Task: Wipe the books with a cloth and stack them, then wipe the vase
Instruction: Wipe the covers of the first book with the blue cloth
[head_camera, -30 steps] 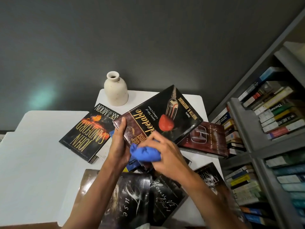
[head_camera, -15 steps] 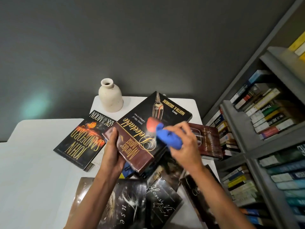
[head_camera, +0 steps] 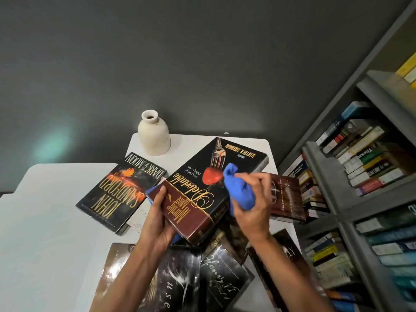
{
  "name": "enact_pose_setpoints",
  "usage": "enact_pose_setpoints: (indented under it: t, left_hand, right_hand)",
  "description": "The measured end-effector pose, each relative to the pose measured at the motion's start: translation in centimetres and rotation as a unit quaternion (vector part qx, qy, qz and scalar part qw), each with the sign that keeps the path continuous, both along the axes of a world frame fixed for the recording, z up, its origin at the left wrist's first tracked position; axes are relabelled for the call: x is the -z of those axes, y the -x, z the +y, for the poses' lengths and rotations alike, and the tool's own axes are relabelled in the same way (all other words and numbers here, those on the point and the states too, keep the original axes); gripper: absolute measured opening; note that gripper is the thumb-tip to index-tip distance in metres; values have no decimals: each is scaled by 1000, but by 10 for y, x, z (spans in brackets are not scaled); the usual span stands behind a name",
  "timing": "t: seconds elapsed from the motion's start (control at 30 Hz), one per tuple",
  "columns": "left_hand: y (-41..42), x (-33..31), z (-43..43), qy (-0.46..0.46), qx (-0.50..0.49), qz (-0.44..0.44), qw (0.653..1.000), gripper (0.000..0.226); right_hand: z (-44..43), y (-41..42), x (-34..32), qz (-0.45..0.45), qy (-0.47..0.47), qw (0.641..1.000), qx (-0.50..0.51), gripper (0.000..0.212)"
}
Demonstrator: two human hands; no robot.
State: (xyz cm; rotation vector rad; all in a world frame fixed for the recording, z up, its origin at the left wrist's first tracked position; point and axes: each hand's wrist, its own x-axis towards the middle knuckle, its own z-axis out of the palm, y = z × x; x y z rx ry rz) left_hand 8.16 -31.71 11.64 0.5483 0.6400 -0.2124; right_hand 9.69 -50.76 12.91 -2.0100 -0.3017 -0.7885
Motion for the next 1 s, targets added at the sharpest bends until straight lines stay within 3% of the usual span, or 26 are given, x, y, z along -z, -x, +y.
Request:
enact_pose_setpoints:
  t: [0.13, 0.2, 0.3, 0.37, 0.5, 0.6, 0.67, 0.73, 0.77, 0.87, 0.93, 1.0]
  left_hand:
    - [2, -4, 2, 21, 20, 8, 1000, 21]
    - [2, -6, 2, 34, 27, 23, 999, 21]
    - [0, -9, -1, 55, 43, 52, 996, 25]
    - [-2, -13, -3, 71, 74, 68, 992, 29]
    - [-1, -24, -8, 79, 130, 93, 984, 53]
    - [5, -41, -14, 145, 147, 76, 975, 45]
    - [5, -45, -16, 173, 141, 86, 971, 38]
    - [4, -34, -15, 167, 153, 67, 972, 51]
    - [4, -28, -14, 139, 177, 65, 972, 63]
    - [5, -21, -13, 74, 234, 50, 968, 69]
    - [5, -19, -10, 59, 236, -13, 970, 82]
    - [7, -19, -8, -12, 254, -74, 964, 91]
  right_hand:
    - [-34, -40, -16, 30, -80, 990, 109, 28]
    - [-43, -53, -28, 59, -180, 977, 102, 19]
    - [-46, -68, -44, 140, -414, 899, -29, 32]
    - [-44, -75, -50, 179, -493, 841, -129, 46]
    - [-31, -92, -64, 157, -501, 845, -101, 60]
    - [-26, -101, -71, 118, -478, 870, -38, 72]
    - [-21, -97, -81, 97, -469, 878, -6, 48]
    - [-18, -94, -93, 77, -466, 880, 46, 19]
    - [-17, -94, -98, 69, -457, 884, 74, 16]
    - [-15, -100, -106, 73, -410, 897, 151, 12]
    - [-18, -107, -104, 104, -390, 896, 185, 10]
    - [-24, -111, -101, 155, -386, 882, 221, 10]
